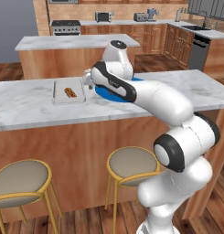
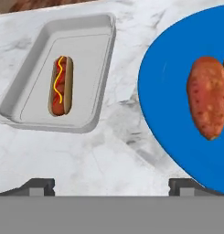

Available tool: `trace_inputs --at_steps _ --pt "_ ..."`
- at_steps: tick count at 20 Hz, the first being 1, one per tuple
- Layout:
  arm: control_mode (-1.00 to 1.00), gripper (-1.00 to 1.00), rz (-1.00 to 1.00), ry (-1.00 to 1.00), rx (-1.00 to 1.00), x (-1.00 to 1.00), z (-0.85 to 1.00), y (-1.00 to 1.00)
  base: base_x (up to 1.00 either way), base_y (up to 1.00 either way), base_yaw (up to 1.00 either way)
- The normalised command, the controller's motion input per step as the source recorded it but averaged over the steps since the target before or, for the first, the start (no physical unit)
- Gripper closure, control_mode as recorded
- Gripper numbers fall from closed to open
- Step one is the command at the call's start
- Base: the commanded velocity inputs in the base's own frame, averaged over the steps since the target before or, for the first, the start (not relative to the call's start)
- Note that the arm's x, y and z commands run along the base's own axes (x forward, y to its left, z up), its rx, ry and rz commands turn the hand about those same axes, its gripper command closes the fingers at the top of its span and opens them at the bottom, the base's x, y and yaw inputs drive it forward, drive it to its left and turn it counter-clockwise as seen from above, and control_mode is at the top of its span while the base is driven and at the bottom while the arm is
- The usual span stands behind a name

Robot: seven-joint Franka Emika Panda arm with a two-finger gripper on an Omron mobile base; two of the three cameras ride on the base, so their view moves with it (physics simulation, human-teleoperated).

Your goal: Place one cooked food and one vegetable from the large plate to each tupperware container.

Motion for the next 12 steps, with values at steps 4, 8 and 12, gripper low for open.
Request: trace_inputs --at_steps 4,8,12 --pt "-1.00 -1.00 -0.10 0.09 -0.04 -0.07 0.00 -0.75 0.00 0.00 0.00" --pt "-1.00 -1.00 0.00 0.16 -0.06 0.03 0.00 -0.72 0.00 0.00 0.00" --pt "-1.00 -1.00 0.01 0.14 -0.08 0.07 0.00 -0.78 0.00 0.00 0.00"
